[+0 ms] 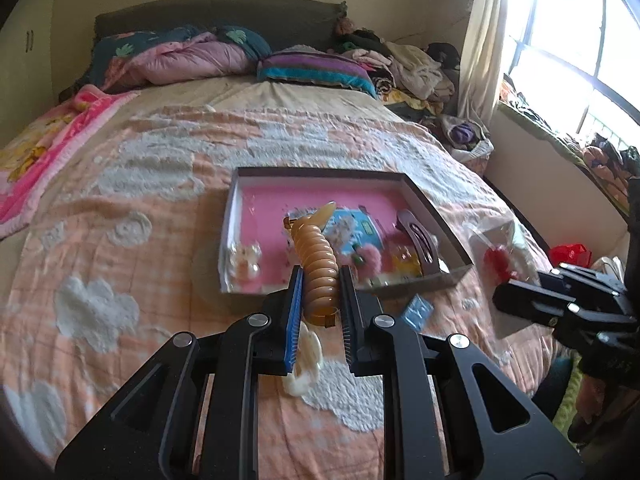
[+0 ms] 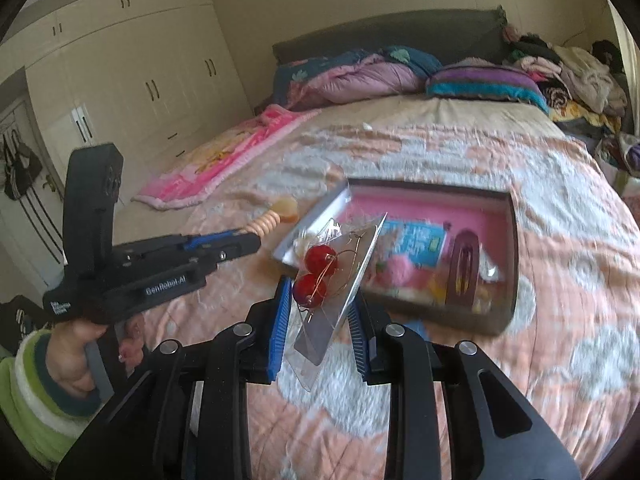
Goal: Organize jewelry
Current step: 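Carry the spiral hair tie and earring card with both tools over the tray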
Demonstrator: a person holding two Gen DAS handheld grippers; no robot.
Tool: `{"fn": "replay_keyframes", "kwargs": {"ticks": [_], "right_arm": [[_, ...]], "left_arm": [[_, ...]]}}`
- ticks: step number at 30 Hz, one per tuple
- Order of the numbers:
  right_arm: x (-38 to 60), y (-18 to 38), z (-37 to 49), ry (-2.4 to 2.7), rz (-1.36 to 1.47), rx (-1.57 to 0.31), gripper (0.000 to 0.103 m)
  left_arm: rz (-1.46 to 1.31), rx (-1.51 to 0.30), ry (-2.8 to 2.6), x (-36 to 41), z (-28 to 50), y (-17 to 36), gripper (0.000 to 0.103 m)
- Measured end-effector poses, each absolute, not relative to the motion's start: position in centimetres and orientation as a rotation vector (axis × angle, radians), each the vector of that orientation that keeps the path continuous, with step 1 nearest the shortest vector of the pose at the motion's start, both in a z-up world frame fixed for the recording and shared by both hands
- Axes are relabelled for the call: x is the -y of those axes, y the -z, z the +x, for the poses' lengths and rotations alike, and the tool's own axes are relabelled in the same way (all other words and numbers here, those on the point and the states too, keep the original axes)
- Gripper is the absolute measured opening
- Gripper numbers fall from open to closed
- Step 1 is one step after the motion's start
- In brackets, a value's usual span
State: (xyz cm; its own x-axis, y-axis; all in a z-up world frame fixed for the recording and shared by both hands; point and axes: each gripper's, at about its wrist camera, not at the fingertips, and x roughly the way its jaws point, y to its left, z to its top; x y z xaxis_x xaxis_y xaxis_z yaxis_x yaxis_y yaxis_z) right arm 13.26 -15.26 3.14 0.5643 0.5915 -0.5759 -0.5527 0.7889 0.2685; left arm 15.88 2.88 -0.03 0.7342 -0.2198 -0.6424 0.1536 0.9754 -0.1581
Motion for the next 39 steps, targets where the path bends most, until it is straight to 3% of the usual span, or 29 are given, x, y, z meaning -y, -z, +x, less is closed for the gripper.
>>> {"fn": "replay_keyframes", "kwargs": {"ticks": [20,39], "right_arm": [[16.8,-3.2,20.8,-0.539,0.078,-0.681,0.026],[21.2,-1.8,21.9,-0.422,0.143,-0.681,0.026]], "left_arm": [[-0.063,-0.743,0.200,-2.2,22.7,1.8,0.010],[-0.032,-0.807,0.280,2.0,24.4,4.2,0.010]]}}
